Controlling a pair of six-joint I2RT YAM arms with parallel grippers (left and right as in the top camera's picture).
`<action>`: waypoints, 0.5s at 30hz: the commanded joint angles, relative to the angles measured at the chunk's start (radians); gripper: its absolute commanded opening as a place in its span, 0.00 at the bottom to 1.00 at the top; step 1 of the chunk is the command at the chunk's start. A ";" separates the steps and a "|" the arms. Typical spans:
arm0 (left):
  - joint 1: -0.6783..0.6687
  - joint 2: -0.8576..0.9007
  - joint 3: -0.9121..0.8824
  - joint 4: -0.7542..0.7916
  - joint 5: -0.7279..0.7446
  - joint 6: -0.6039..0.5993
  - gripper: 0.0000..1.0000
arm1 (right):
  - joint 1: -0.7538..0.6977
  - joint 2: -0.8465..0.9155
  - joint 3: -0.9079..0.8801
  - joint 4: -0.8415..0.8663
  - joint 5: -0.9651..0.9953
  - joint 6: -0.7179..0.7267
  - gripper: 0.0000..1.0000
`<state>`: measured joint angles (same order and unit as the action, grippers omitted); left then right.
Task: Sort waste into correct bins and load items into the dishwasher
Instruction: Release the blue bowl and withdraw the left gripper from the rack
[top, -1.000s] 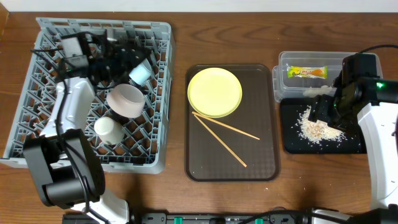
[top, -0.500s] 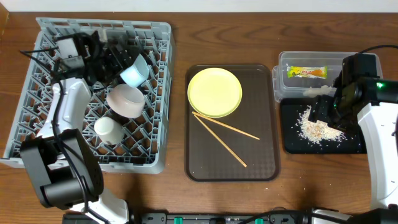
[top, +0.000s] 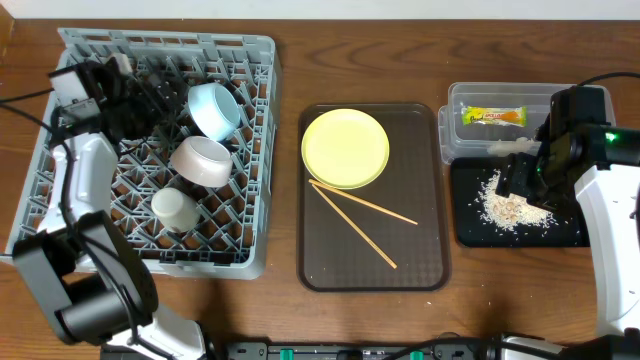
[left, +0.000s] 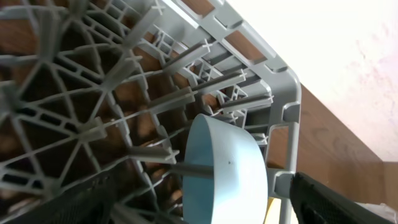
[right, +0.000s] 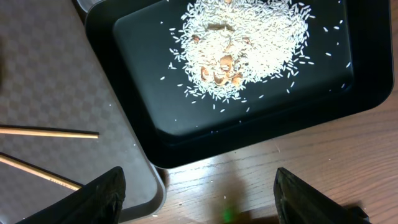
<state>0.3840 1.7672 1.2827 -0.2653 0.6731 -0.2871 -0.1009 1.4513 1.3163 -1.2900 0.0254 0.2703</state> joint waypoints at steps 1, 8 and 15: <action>-0.011 -0.111 -0.002 -0.036 -0.003 0.014 0.92 | -0.014 -0.013 0.007 0.001 0.000 0.002 0.74; -0.152 -0.262 -0.002 -0.380 -0.201 0.013 0.93 | -0.014 -0.013 0.007 0.007 0.000 0.002 0.75; -0.417 -0.290 -0.003 -0.689 -0.305 -0.097 0.93 | -0.014 -0.013 0.007 0.007 0.000 0.002 0.75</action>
<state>0.0586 1.4807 1.2827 -0.9085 0.4442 -0.3237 -0.1009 1.4513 1.3163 -1.2835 0.0227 0.2703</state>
